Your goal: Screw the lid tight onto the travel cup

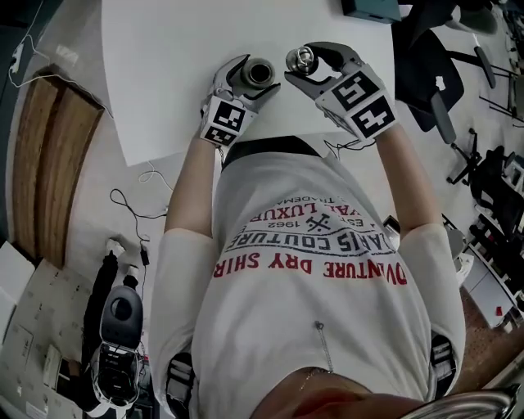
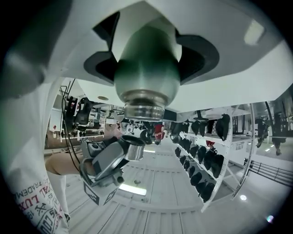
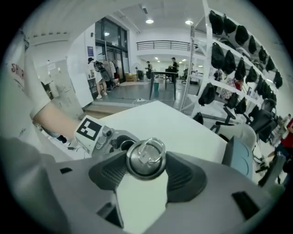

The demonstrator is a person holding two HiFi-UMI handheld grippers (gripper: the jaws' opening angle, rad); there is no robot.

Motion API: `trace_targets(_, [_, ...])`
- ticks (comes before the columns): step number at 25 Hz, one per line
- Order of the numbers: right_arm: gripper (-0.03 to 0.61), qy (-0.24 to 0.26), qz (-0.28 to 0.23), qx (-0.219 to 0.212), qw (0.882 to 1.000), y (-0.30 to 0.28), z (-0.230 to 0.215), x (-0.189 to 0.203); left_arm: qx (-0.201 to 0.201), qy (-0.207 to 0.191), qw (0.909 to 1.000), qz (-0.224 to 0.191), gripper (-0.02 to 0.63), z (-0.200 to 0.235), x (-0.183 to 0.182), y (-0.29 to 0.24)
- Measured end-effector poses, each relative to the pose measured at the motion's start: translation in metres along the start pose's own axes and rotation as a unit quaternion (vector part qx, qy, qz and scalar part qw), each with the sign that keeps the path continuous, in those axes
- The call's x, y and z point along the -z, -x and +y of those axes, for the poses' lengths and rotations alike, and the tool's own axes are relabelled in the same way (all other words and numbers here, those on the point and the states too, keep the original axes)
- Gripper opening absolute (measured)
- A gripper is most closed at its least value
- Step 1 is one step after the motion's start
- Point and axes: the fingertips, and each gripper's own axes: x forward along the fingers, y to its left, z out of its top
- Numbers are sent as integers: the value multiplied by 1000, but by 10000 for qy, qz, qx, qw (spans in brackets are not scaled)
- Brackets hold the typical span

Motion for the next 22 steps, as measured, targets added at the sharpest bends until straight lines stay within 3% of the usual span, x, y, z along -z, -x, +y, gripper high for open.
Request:
trace_targets(3, [268, 655, 74, -361, 9972, -5, 23, -9, 1, -16, 10000, -84, 394, 1, -3, 0])
trace_targets(8, [268, 1598, 252, -939, 9824, -19, 55, -15, 25, -62, 9998, -183, 390, 0, -5, -1])
trace_targets(13, [268, 2031, 430, -1422, 9678, -33, 64, -14, 109, -69, 9997, -211, 390, -1, -6, -1])
trace_targets(22, [268, 2496, 708, -1705, 9506, -57, 61, -5, 231, -36, 9995, -205, 390, -2, -5, -1])
